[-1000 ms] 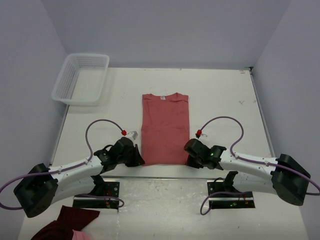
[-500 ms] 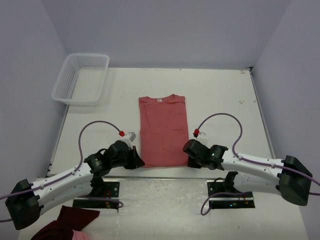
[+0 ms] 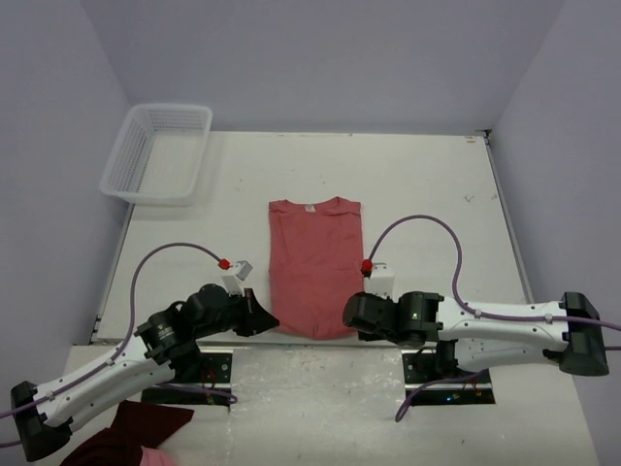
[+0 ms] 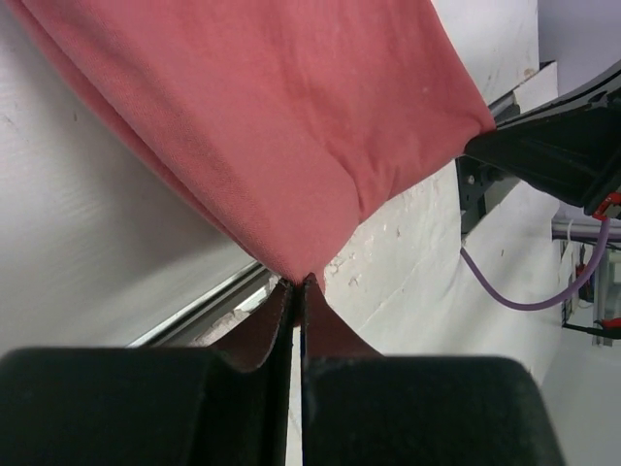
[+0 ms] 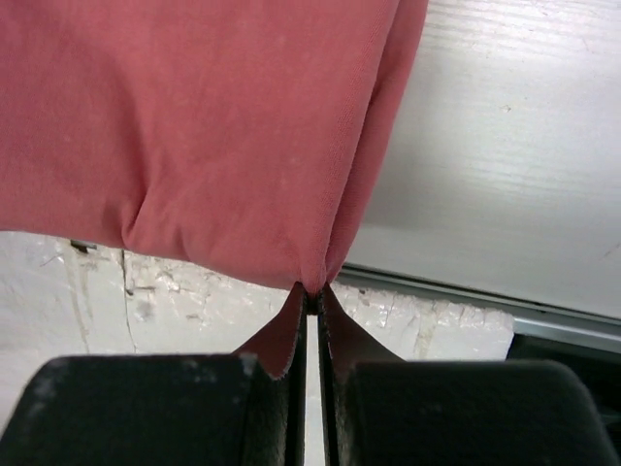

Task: Fold and stack the t-shirts
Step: Fold the long partially folded tshirt into a neat square

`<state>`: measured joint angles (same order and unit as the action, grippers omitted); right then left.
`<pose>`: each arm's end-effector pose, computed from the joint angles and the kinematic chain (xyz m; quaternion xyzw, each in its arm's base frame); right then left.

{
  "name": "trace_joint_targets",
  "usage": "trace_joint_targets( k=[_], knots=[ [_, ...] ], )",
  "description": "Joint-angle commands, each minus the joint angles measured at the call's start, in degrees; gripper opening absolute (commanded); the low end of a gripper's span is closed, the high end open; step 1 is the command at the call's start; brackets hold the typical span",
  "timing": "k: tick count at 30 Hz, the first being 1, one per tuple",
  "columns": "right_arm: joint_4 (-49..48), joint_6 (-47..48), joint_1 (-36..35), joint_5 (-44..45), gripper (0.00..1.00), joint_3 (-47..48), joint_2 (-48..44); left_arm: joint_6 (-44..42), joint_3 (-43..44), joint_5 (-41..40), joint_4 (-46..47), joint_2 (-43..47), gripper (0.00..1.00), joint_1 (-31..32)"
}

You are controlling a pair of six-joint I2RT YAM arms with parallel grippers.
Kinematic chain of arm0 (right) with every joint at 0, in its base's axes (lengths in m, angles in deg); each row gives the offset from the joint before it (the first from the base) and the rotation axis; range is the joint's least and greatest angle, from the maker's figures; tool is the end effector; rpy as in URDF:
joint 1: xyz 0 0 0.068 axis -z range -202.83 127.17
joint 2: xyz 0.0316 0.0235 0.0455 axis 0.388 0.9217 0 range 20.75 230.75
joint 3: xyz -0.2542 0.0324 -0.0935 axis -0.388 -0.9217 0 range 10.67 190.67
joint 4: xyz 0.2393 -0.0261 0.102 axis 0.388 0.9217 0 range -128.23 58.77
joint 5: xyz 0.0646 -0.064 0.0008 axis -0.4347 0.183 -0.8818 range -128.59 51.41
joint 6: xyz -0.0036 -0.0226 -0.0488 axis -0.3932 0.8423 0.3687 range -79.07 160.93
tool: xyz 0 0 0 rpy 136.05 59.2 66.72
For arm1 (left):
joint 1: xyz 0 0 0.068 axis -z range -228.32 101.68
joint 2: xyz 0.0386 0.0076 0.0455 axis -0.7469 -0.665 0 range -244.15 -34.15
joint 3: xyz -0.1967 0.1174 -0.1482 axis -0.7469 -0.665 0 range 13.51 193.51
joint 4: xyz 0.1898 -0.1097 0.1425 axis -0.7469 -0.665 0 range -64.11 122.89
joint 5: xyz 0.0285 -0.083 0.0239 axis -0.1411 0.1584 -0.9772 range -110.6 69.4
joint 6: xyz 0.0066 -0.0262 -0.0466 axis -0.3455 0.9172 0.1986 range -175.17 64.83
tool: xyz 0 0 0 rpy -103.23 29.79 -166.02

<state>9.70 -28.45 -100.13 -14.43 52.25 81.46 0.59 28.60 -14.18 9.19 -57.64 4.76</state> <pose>0.0546 0.1759 0.2221 -0.0246 0.9589 0.1275 0.2523 0.0699 -0.0997 0.1842 0.0066 0.8741 -0.4216 0.2413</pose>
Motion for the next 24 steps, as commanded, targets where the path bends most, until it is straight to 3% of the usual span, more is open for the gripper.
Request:
trace_joint_targets(
  k=[1,6,12,16,20,24],
  knots=[
    [8.4,-6.9,-2.6,6.4,0.0,3.9,0.1,1.4,2.5,-0.8,-5.0,3.2,0.0,0.4],
    [13.1,-8.8,-3.5,8.4,0.0,6.1,-1.1,0.8,5.8,-2.1,-8.6,5.2,0.0,0.4],
    [17.0,-7.3,-3.0,13.4,0.0,11.9,-0.2,-3.5,12.4,-10.2,-8.0,-1.4,0.0,0.4],
    [14.5,2.1,3.3,14.4,0.0,17.5,2.0,-7.9,22.1,-16.1,-6.1,-14.5,0.0,0.4],
    [5.2,16.5,12.9,10.6,0.0,19.8,4.0,-10.9,27.5,-19.4,-3.6,-24.0,0.0,-0.4],
    [0.7,23.2,18.2,8.0,0.0,22.7,6.9,-14.3,32.0,-20.3,-2.4,-32.0,0.0,-5.2]
  ],
)
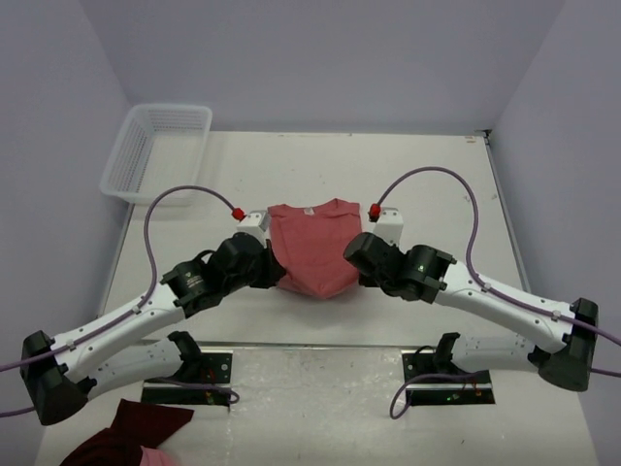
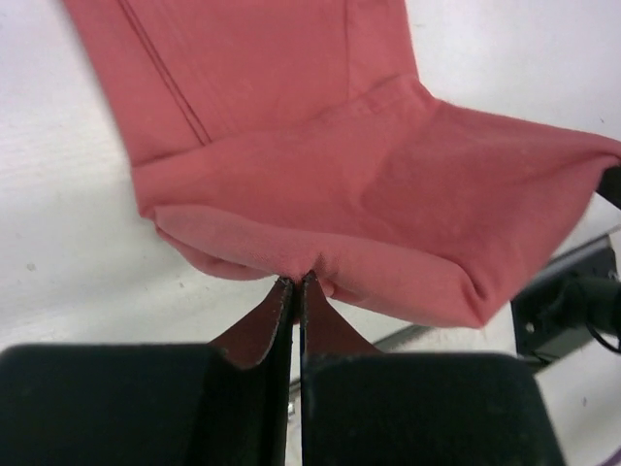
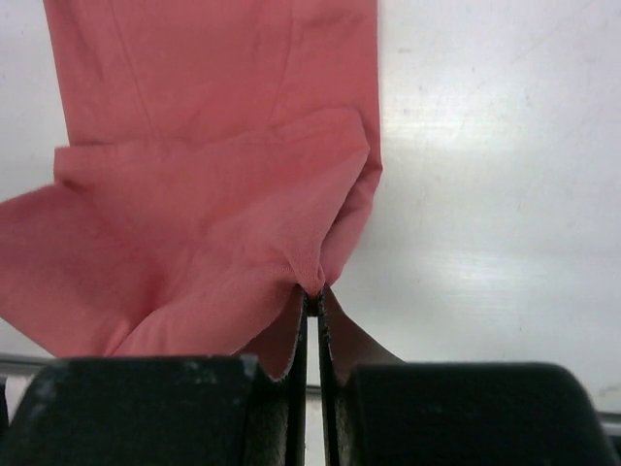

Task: Fold and stack the t-shirts
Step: Fold the long partially folded tshirt into a neat square

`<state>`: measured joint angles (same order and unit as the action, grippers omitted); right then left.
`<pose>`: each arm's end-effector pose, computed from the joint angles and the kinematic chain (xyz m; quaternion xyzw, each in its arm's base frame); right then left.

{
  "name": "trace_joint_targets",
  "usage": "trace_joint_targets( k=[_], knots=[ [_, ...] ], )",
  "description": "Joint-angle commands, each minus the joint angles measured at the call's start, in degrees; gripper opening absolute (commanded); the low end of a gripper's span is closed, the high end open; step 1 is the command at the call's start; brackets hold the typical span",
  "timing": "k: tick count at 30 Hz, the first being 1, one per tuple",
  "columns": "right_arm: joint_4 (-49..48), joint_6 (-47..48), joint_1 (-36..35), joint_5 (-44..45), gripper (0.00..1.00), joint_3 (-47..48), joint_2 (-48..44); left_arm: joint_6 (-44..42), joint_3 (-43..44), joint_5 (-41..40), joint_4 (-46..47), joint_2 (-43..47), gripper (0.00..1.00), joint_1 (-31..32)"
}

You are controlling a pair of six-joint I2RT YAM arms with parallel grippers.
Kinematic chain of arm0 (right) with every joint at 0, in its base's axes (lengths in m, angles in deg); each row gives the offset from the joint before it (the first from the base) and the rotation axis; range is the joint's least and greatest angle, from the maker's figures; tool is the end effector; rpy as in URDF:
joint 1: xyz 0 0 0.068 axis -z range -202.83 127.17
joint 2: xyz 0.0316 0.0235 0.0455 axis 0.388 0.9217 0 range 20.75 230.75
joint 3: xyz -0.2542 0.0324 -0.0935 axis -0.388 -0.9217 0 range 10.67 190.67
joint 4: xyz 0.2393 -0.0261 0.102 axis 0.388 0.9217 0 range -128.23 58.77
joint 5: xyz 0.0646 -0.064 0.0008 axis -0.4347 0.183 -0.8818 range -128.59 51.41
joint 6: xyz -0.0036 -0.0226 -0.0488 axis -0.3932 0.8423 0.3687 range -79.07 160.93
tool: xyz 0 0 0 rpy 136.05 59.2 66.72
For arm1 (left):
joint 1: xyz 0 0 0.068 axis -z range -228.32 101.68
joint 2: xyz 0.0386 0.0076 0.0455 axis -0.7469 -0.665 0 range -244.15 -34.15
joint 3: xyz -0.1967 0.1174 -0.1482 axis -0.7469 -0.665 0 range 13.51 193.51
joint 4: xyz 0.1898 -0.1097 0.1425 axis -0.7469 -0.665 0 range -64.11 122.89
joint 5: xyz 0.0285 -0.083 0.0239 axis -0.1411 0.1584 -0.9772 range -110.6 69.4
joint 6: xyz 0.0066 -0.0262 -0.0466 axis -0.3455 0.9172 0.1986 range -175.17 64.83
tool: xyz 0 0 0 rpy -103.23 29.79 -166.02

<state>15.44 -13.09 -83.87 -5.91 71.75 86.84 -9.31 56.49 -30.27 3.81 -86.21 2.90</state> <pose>0.1216 0.1801 0.3045 0.0193 0.9269 0.0731 0.3677 0.1267 -0.1482 0.2749 0.0051 0.8970 -0.2762 0.3452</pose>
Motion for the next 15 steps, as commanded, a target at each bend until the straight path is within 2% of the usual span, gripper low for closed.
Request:
trace_joint_targets(
  k=[1,6,11,15],
  knots=[
    [-6.1,10.1,3.8,-1.9,0.0,4.4,2.8,-5.6,4.7,-3.6,3.8,-5.1,0.0,-5.6],
    [-7.1,14.6,7.4,-3.0,0.0,8.2,6.6,-8.4,7.0,-3.4,4.3,-7.7,0.0,-10.6],
    [-8.5,18.0,10.6,-5.4,0.0,10.2,8.5,-10.2,10.3,-3.6,4.6,-9.9,0.0,-12.9],
    [-10.3,20.7,13.7,-8.9,0.0,12.3,11.3,-11.8,14.3,-2.4,5.1,-15.7,0.0,-14.7]
  ],
)
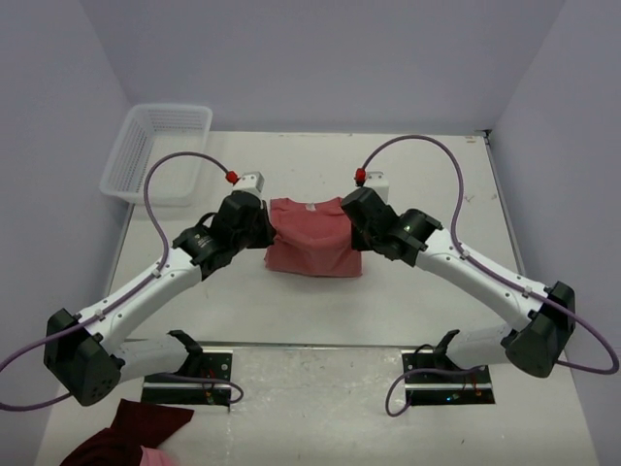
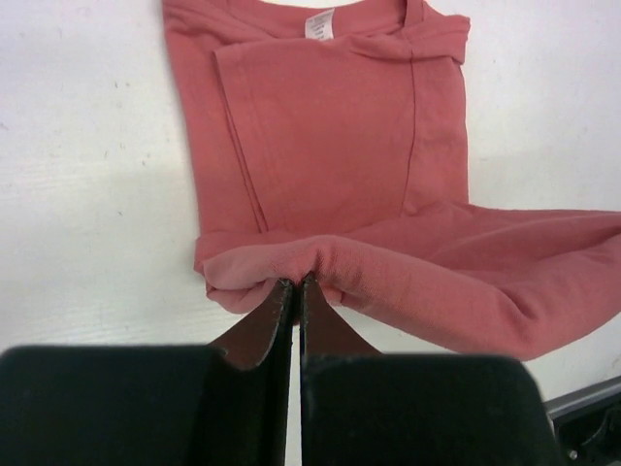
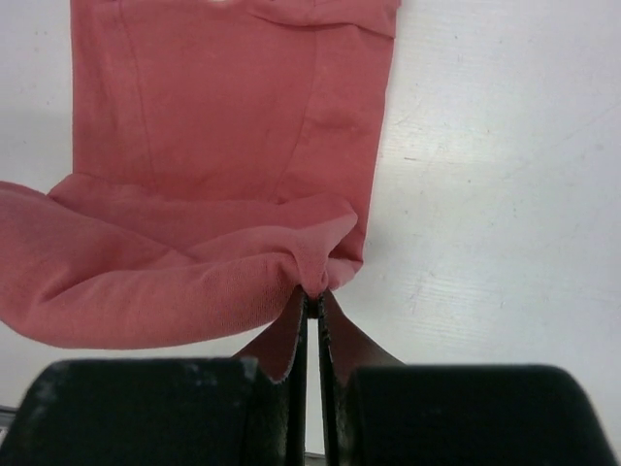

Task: Fold and stack the t-shirts
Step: Fold the long partially folded tshirt into a neat square

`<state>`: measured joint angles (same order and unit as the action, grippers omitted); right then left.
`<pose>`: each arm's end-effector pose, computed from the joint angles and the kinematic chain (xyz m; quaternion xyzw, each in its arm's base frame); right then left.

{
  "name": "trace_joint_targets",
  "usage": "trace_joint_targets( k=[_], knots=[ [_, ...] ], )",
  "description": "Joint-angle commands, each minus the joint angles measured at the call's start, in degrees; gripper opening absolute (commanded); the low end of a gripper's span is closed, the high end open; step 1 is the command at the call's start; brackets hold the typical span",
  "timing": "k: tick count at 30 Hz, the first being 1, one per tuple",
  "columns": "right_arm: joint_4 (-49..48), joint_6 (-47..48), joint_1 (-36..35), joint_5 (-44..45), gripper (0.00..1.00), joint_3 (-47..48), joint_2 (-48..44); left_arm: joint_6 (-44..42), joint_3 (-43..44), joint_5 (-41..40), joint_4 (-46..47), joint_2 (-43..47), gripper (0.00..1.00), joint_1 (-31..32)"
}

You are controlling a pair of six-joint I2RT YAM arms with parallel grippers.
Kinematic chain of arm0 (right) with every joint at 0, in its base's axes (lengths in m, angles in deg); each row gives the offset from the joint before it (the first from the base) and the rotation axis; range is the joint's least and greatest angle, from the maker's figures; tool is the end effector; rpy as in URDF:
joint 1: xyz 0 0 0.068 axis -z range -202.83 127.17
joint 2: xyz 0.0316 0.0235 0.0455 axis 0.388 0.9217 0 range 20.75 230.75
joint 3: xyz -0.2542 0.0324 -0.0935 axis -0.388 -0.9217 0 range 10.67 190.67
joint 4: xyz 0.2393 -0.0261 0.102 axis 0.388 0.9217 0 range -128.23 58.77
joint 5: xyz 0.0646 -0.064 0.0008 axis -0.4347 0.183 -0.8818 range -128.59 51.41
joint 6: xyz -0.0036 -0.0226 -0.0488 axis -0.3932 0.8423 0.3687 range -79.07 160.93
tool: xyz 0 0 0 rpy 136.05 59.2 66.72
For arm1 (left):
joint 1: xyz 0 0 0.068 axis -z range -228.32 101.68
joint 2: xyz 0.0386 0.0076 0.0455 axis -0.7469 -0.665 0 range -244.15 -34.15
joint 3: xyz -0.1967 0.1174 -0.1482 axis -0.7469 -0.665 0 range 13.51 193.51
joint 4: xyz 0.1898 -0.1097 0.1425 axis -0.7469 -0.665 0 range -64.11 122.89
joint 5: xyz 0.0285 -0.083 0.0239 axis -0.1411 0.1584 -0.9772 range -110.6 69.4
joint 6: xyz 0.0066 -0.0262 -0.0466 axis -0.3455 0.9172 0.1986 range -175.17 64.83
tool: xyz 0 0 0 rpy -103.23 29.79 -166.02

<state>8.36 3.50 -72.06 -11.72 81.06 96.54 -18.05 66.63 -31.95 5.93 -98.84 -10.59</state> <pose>0.1885 0.1939 0.3228 -0.0192 0.9225 0.0575 0.3812 0.1976 -0.1441 0.2940 -0.0382 0.8966 -0.1918 0.3973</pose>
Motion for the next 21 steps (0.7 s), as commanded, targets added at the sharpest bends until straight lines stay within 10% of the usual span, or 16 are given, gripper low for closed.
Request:
trace_joint_targets(
  k=[1,14,17,21],
  knots=[
    [-3.5,5.2,3.2,-3.7,0.0,3.7,3.1,-3.2,4.6,-0.7,3.6,-3.8,0.0,-1.3],
    [-6.6,14.1,18.3,-13.8,0.0,19.7,25.2,-10.4,22.1,4.9,11.2,-34.4,0.01,-15.7],
    [-7.3,16.0,22.5,-15.0,0.0,25.6,33.9,-13.3,28.5,6.9,14.0,-43.2,0.42,-18.2],
    [-8.2,16.5,27.1,-13.1,0.44,32.3,40.1,-18.0,32.4,8.2,22.9,-47.6,0.75,-19.6]
  ],
)
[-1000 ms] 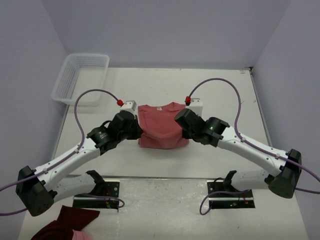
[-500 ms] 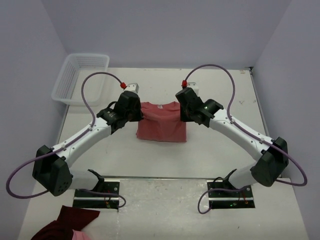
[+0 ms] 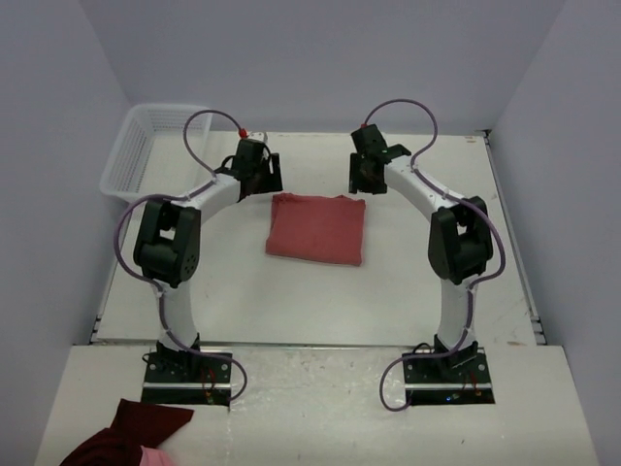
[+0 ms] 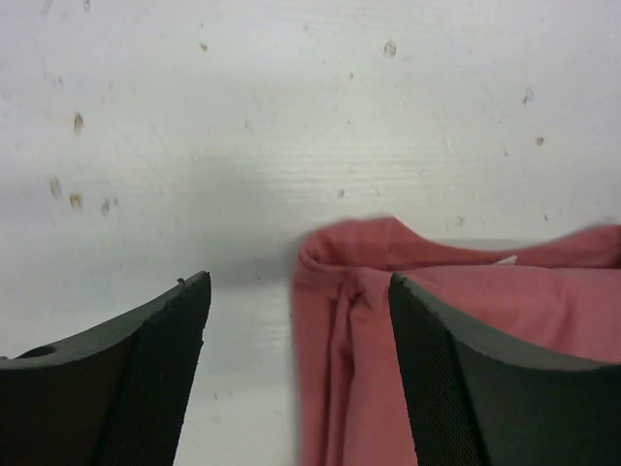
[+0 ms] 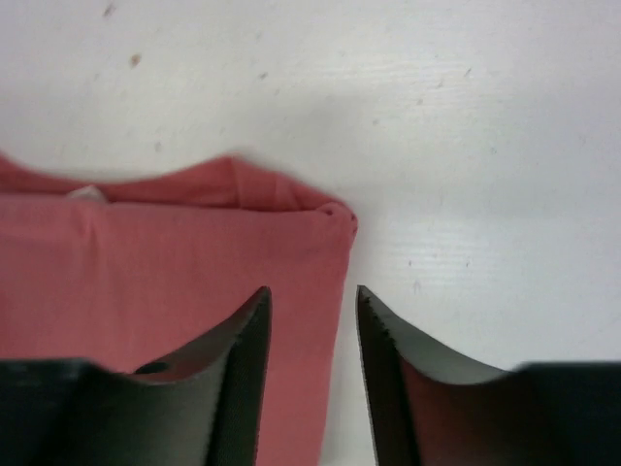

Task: Fold and stack the t-shirts
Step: Fold the long partially folded tshirt into a neat square

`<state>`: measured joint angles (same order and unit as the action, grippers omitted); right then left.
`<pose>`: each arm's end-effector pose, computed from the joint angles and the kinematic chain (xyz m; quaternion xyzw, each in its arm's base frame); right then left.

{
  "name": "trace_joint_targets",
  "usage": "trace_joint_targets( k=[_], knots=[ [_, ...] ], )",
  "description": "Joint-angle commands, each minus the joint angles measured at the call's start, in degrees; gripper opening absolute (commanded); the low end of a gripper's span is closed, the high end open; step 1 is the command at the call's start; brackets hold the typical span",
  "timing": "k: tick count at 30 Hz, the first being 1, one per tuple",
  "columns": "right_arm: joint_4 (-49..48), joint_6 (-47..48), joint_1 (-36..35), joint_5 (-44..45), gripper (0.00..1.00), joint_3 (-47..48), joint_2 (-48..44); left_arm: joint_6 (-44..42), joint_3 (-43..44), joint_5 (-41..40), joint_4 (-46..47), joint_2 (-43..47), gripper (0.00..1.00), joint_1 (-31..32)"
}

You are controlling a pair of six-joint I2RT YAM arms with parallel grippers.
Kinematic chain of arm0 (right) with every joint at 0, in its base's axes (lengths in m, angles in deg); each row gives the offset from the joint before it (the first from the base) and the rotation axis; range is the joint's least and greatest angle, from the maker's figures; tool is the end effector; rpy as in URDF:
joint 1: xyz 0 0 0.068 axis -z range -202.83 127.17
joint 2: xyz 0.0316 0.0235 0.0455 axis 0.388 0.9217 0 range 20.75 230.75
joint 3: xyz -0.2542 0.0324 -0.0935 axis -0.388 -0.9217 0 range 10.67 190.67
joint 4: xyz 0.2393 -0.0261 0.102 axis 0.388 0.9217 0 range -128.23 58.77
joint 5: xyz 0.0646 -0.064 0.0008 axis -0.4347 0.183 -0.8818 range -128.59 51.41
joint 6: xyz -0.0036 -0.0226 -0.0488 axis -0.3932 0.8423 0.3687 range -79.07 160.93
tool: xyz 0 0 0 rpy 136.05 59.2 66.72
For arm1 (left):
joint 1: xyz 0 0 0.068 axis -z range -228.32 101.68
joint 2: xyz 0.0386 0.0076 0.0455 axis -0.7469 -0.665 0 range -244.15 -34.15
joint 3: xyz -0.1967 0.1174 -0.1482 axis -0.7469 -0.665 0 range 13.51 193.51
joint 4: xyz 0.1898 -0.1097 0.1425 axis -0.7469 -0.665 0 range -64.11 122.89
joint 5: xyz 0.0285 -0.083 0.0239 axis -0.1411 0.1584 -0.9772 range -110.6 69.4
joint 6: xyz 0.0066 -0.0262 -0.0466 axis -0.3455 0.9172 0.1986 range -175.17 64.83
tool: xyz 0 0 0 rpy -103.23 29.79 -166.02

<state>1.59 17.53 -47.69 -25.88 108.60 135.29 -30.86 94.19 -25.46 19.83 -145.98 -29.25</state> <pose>0.4041 0.1786 0.2506 0.0199 0.9518 0.0206 0.3053 0.4144 -0.1401 0.2069 -0.0586 0.9187 -0.1074 0.3756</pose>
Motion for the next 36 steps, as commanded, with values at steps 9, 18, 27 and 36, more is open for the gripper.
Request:
trace_joint_targets(
  k=[9,18,27,36],
  knots=[
    [-1.1,4.6,3.9,1.9,0.86,1.2,-8.4,-7.5,3.4,-1.0,5.3,11.7,0.65,0.1],
    [-2.9,-2.3,2.9,-21.9,0.0,-3.4,-8.5,-0.2,-3.5,21.8,11.8,10.8,0.0,5.4],
    [0.4,-2.0,3.0,-27.0,0.0,5.0,5.7,1.4,1.8,28.6,18.2,-0.7,0.0,4.7],
    [5.3,-2.4,3.6,-21.1,0.0,9.5,13.9,1.5,5.2,29.2,18.6,-9.9,0.0,3.1]
  ],
)
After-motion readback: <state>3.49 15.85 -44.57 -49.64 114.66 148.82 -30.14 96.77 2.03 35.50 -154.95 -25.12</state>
